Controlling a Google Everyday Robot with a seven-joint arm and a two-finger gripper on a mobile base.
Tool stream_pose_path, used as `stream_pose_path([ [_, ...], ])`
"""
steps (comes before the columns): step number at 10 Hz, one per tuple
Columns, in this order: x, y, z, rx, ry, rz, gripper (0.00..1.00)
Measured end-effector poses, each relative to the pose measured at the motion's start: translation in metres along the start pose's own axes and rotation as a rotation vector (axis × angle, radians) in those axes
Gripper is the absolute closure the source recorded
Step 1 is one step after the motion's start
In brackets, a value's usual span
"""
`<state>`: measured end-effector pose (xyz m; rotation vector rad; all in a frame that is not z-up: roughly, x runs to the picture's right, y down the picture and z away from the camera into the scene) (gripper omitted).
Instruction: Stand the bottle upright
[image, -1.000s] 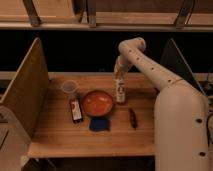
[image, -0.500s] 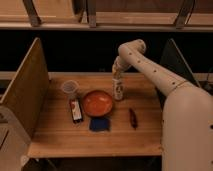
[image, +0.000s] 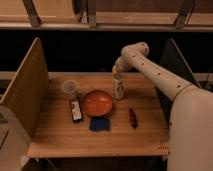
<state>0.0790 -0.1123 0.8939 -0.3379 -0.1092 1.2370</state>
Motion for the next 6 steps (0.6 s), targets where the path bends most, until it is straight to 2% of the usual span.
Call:
stream_pose_path([
  [6,-0.0044,0.0066,0.0031,-0.01,-0.037,-0.119,1.0],
])
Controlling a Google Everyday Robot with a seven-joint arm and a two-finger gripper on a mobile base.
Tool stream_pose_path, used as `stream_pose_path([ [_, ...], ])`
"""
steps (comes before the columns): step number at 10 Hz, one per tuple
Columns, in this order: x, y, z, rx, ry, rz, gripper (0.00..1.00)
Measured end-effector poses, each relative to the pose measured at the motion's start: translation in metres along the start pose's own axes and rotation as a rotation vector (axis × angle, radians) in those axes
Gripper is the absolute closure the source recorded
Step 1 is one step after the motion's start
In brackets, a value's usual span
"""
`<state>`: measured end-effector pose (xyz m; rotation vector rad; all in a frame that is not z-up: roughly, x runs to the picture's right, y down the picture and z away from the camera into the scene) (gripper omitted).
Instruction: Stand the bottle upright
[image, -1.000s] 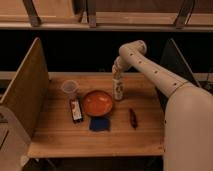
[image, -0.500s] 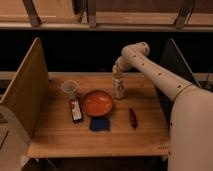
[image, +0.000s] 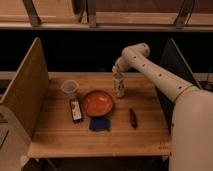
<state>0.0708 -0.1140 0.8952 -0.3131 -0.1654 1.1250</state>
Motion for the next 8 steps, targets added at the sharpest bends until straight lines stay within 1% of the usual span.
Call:
stream_pose_path([
  [2,-0.008,0.009,0.001,-0.008,-0.026,-0.044,1.0],
  [4,-0.015,0.017,-0.003,-0.023,-0.052,-0.069,1.0],
  [7,-0.009,0.019,-0.007,-0.041,-0.059,-0.078,1.0],
  [8,-0.003,0.019,-0.008,-0.051,-0.056,-0.079,1.0],
])
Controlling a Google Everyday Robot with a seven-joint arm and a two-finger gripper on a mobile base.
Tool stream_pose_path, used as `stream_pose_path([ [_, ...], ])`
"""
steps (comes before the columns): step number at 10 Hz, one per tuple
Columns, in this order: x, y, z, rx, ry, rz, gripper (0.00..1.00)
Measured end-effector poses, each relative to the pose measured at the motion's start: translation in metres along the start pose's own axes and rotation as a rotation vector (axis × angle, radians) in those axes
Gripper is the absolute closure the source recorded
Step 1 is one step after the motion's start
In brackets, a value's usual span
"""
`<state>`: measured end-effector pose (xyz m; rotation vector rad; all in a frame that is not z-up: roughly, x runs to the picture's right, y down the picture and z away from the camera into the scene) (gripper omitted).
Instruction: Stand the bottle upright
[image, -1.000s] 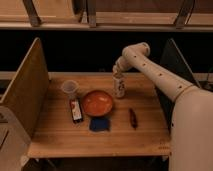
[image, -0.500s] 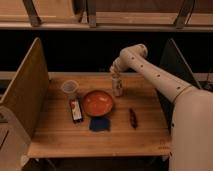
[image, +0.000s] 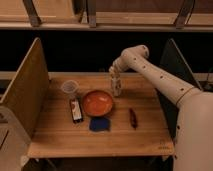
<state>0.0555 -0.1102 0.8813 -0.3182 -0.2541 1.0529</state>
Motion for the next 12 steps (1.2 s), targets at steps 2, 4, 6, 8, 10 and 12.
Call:
stream_pose_path([
  [2,0.007,0.0,-0.002,-0.015,-0.001,0.005,0.87],
  [4,0.01,0.001,-0.004,-0.033,-0.006,0.014,0.65],
  [6,0.015,0.001,-0.007,-0.051,-0.006,0.028,0.46],
  [8,0.02,-0.002,-0.011,-0.062,-0.006,0.04,0.26],
  [10,0.021,-0.004,-0.014,-0.065,-0.006,0.045,0.2],
  [12,0.023,-0.005,-0.015,-0.069,-0.003,0.045,0.2],
])
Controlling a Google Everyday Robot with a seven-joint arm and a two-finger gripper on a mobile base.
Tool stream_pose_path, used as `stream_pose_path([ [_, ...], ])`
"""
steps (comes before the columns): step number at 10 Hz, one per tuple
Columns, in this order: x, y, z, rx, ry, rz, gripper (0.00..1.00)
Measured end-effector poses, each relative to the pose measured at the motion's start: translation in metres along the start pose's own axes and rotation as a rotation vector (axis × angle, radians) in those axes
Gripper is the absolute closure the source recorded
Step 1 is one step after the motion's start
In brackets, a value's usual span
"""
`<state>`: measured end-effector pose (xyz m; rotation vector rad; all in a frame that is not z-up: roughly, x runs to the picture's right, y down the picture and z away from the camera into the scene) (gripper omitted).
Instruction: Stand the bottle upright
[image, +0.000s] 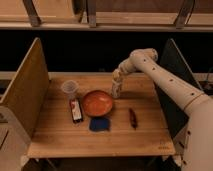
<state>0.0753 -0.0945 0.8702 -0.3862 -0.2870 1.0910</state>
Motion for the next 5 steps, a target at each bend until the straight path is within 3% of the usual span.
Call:
stream_pose_path([
  [5,0.0014,0.0016,-0.0026,-0.013,0.016,0.0,0.2],
])
